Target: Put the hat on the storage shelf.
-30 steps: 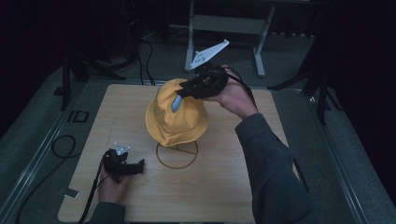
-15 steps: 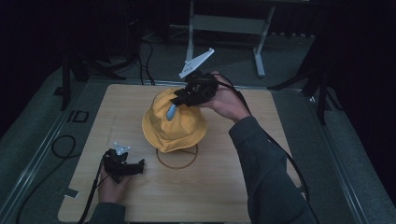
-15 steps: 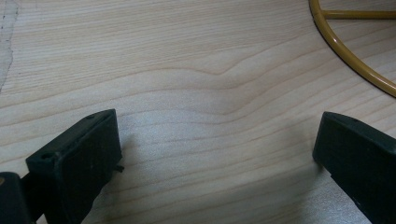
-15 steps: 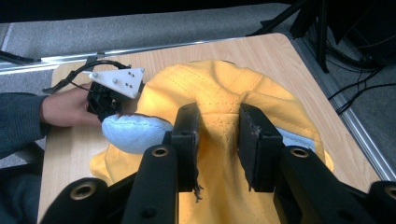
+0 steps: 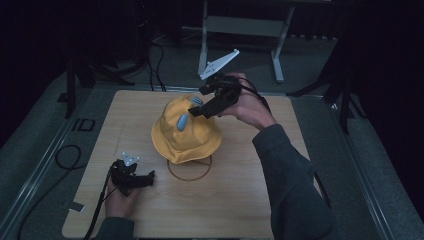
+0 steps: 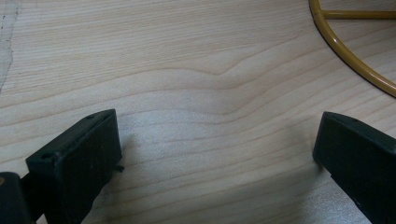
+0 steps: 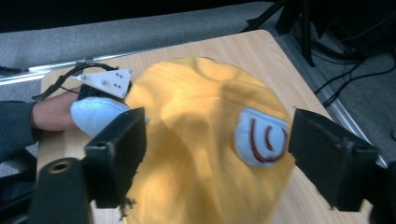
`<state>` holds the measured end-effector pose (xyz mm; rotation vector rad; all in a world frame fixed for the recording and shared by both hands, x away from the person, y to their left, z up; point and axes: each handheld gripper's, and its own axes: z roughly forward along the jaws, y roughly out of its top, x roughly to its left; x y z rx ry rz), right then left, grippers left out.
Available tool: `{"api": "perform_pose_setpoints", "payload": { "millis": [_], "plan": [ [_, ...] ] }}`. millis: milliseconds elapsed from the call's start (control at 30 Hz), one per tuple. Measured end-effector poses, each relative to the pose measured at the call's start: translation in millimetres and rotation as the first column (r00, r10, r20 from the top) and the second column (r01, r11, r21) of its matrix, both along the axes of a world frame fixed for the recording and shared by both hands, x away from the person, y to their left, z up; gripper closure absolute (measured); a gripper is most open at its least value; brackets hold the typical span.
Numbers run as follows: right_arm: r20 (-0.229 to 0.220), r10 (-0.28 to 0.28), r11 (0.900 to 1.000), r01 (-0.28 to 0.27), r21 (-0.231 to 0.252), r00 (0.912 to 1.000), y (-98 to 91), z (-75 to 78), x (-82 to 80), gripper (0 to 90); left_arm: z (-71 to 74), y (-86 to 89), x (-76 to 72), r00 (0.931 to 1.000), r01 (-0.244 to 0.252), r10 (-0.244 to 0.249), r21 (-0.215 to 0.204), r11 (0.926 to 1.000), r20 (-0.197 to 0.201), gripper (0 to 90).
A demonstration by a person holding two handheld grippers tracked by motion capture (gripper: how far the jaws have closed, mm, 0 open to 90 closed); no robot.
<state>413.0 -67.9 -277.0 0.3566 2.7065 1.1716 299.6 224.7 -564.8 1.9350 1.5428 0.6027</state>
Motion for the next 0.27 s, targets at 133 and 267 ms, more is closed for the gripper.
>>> {"api": "perform_pose_setpoints", "payload": {
  "millis": [133,267],
  "plan": [
    [0.015,-0.025,0.9995,0.025,0.020,0.9996,-12.6,3.2,-0.5,18.5,0.0,0.1,0.1,1.0000,0.000,0.000,0.002,1.0000,0.001,0.8],
    [0.026,-0.063,0.9968,0.062,0.051,0.9977,-30.3,6.2,-0.7,18.6,0.0,0.2,0.1,1.0000,0.001,-0.001,0.002,1.0000,0.001,0.8]
  ]
}}
